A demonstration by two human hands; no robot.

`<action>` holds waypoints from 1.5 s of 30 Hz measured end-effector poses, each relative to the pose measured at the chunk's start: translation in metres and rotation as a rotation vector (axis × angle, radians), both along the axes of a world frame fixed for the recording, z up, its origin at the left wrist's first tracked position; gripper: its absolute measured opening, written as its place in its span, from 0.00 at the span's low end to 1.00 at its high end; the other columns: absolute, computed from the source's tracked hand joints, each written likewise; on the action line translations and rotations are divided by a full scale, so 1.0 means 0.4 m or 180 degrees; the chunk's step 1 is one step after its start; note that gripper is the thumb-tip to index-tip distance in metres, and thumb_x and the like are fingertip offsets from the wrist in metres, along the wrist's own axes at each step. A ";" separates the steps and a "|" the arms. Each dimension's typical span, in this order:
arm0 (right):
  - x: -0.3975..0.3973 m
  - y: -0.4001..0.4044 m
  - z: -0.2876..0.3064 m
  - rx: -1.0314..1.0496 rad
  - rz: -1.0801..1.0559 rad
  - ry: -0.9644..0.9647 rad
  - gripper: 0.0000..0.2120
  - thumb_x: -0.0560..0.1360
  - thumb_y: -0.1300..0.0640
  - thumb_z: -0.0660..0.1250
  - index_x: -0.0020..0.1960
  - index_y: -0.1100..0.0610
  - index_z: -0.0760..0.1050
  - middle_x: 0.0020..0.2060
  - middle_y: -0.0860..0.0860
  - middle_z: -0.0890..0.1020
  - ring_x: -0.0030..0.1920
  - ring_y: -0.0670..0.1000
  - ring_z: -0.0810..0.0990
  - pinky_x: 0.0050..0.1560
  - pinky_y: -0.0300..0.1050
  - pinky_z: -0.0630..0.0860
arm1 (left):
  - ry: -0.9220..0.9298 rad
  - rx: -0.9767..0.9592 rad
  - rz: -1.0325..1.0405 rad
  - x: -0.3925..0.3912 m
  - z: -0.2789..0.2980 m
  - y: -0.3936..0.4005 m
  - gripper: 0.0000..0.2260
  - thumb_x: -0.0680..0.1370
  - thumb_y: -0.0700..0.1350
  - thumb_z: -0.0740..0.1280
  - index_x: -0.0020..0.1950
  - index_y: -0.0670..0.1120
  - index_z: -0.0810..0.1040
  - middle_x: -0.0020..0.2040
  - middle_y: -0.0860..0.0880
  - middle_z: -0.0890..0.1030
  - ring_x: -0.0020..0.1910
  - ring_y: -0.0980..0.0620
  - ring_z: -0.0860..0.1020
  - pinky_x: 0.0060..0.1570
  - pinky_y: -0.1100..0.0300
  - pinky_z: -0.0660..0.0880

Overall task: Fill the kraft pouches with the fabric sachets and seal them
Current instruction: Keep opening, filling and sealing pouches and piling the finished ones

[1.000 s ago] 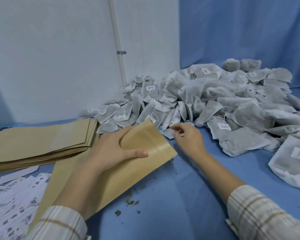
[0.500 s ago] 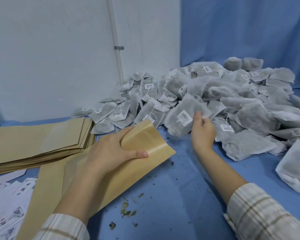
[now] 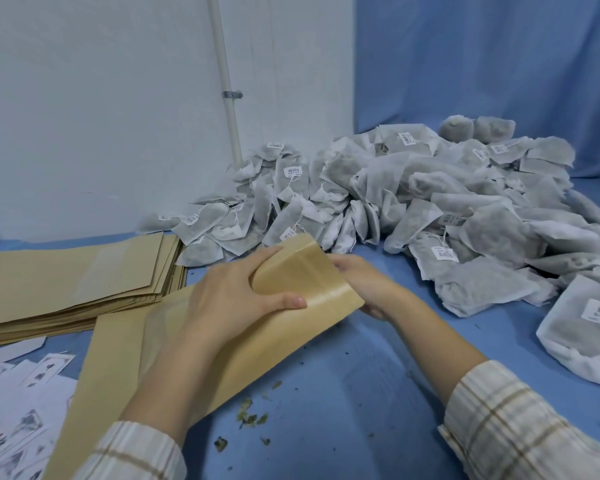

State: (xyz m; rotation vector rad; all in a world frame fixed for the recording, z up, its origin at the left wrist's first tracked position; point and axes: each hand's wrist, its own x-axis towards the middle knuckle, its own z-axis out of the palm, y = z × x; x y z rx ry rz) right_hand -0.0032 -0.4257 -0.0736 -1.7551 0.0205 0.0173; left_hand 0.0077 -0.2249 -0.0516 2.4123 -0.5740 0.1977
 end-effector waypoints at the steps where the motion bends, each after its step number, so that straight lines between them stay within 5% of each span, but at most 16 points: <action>1: 0.002 0.001 0.001 -0.0349 0.0069 0.0202 0.10 0.78 0.58 0.61 0.53 0.50 0.80 0.45 0.51 0.82 0.47 0.48 0.82 0.39 0.38 0.78 | 0.0016 0.0035 -0.0121 -0.006 0.000 -0.009 0.36 0.53 0.74 0.70 0.60 0.77 0.66 0.49 0.65 0.78 0.53 0.59 0.73 0.46 0.63 0.71; 4: 0.012 -0.009 -0.016 -0.0959 -0.0309 0.0734 0.17 0.82 0.60 0.52 0.69 0.64 0.64 0.49 0.52 0.73 0.63 0.54 0.71 0.53 0.30 0.68 | 0.0038 0.0091 -0.0366 -0.021 -0.003 -0.032 0.35 0.52 0.74 0.70 0.58 0.79 0.65 0.47 0.70 0.77 0.54 0.61 0.73 0.47 0.64 0.70; 6: 0.015 -0.005 -0.009 -0.1339 -0.0380 0.0600 0.15 0.81 0.60 0.54 0.66 0.61 0.68 0.54 0.53 0.75 0.64 0.56 0.70 0.60 0.36 0.67 | 0.0062 0.0091 -0.0337 -0.023 -0.007 -0.039 0.36 0.53 0.73 0.71 0.60 0.78 0.65 0.50 0.69 0.76 0.57 0.61 0.72 0.50 0.63 0.70; 9: -0.020 -0.015 0.017 -0.1031 -0.0482 -0.0196 0.09 0.74 0.54 0.63 0.40 0.43 0.79 0.32 0.40 0.78 0.40 0.43 0.76 0.37 0.29 0.69 | 0.0003 0.0053 -0.0252 -0.024 -0.012 -0.047 0.39 0.54 0.73 0.71 0.64 0.74 0.65 0.59 0.67 0.75 0.61 0.60 0.70 0.53 0.61 0.68; 10: -0.036 -0.037 0.010 -0.1142 -0.0800 -0.0620 0.08 0.72 0.53 0.64 0.39 0.41 0.79 0.31 0.38 0.78 0.36 0.39 0.74 0.36 0.28 0.68 | -0.0034 0.0045 -0.0250 -0.026 -0.013 -0.053 0.39 0.54 0.73 0.70 0.65 0.74 0.65 0.62 0.67 0.74 0.62 0.60 0.70 0.53 0.62 0.67; 13: -0.095 -0.109 -0.004 -0.3223 -0.1565 -0.1024 0.15 0.74 0.54 0.62 0.59 0.47 0.75 0.55 0.47 0.75 0.53 0.46 0.73 0.51 0.38 0.68 | -0.0121 0.0091 -0.0275 -0.038 -0.017 -0.080 0.39 0.55 0.73 0.70 0.66 0.72 0.65 0.66 0.68 0.70 0.65 0.60 0.68 0.53 0.64 0.64; 16: -0.147 -0.170 -0.014 -0.4754 -0.1719 0.0246 0.24 0.72 0.47 0.63 0.66 0.48 0.65 0.67 0.56 0.62 0.65 0.60 0.62 0.61 0.54 0.64 | -0.0184 0.0189 -0.0412 -0.053 -0.017 -0.123 0.40 0.55 0.73 0.71 0.66 0.71 0.65 0.67 0.68 0.69 0.66 0.62 0.67 0.54 0.65 0.62; 19: -0.177 -0.189 -0.024 -0.4385 -0.1986 0.1207 0.24 0.72 0.50 0.63 0.65 0.52 0.61 0.66 0.62 0.59 0.65 0.65 0.61 0.62 0.58 0.66 | -0.0309 0.0369 -0.0580 -0.073 -0.016 -0.172 0.40 0.56 0.72 0.72 0.67 0.69 0.66 0.67 0.67 0.70 0.67 0.62 0.67 0.56 0.65 0.63; 23: -0.193 -0.197 -0.040 -0.4221 -0.2310 -0.0191 0.19 0.76 0.59 0.57 0.66 0.58 0.61 0.56 0.59 0.72 0.56 0.60 0.72 0.44 0.48 0.70 | -0.0343 0.0425 -0.0612 -0.078 -0.011 -0.200 0.40 0.57 0.69 0.73 0.67 0.69 0.66 0.67 0.66 0.70 0.67 0.61 0.67 0.56 0.64 0.63; 27: -0.206 -0.170 0.011 -0.1973 -0.3083 -0.1864 0.19 0.76 0.58 0.56 0.66 0.57 0.62 0.39 0.57 0.79 0.40 0.60 0.77 0.37 0.47 0.68 | -0.0337 0.0271 -0.0556 -0.073 -0.001 -0.184 0.40 0.57 0.69 0.74 0.67 0.68 0.67 0.68 0.66 0.70 0.68 0.61 0.67 0.60 0.63 0.64; 29: -0.208 -0.160 0.032 -0.0841 -0.3202 -0.1848 0.14 0.77 0.57 0.55 0.63 0.55 0.62 0.35 0.51 0.77 0.38 0.56 0.76 0.36 0.45 0.66 | -0.0363 0.0225 -0.0510 -0.073 0.001 -0.173 0.40 0.56 0.70 0.73 0.67 0.68 0.67 0.68 0.66 0.69 0.68 0.61 0.66 0.62 0.61 0.65; 32: -0.199 -0.171 0.036 0.0671 -0.3263 -0.1209 0.10 0.76 0.55 0.58 0.57 0.55 0.64 0.43 0.50 0.75 0.43 0.51 0.75 0.40 0.43 0.73 | -0.0425 0.0180 -0.0441 -0.075 0.005 -0.161 0.40 0.56 0.71 0.72 0.67 0.69 0.66 0.68 0.67 0.69 0.68 0.61 0.66 0.62 0.60 0.65; 35: -0.199 -0.168 0.019 0.1755 -0.2131 -0.0696 0.07 0.76 0.60 0.60 0.53 0.61 0.70 0.46 0.56 0.77 0.45 0.52 0.80 0.42 0.50 0.81 | -0.0482 0.0089 -0.0431 -0.086 0.009 -0.160 0.40 0.54 0.72 0.72 0.65 0.71 0.66 0.65 0.70 0.69 0.67 0.63 0.67 0.60 0.62 0.65; 37: -0.206 -0.147 0.008 0.1491 -0.1227 -0.0467 0.03 0.77 0.61 0.62 0.47 0.59 0.75 0.39 0.53 0.80 0.35 0.47 0.81 0.31 0.38 0.77 | -0.0518 0.0030 -0.0608 -0.101 0.012 -0.167 0.38 0.53 0.71 0.72 0.62 0.75 0.66 0.59 0.77 0.68 0.65 0.67 0.67 0.60 0.64 0.64; 39: -0.209 -0.131 0.002 0.0436 -0.0738 -0.0267 0.08 0.77 0.61 0.62 0.42 0.52 0.77 0.35 0.47 0.81 0.33 0.43 0.79 0.29 0.32 0.73 | -0.0634 0.0218 -0.0865 -0.119 0.013 -0.178 0.37 0.53 0.70 0.73 0.61 0.76 0.65 0.54 0.82 0.64 0.65 0.68 0.66 0.59 0.67 0.63; 45: -0.239 -0.138 0.002 -0.0894 0.0332 0.0191 0.15 0.77 0.59 0.64 0.59 0.46 0.66 0.59 0.52 0.75 0.53 0.47 0.75 0.44 0.33 0.75 | -0.0573 0.0594 -0.1240 -0.147 0.019 -0.193 0.37 0.56 0.66 0.75 0.64 0.74 0.66 0.64 0.74 0.68 0.70 0.66 0.62 0.67 0.62 0.62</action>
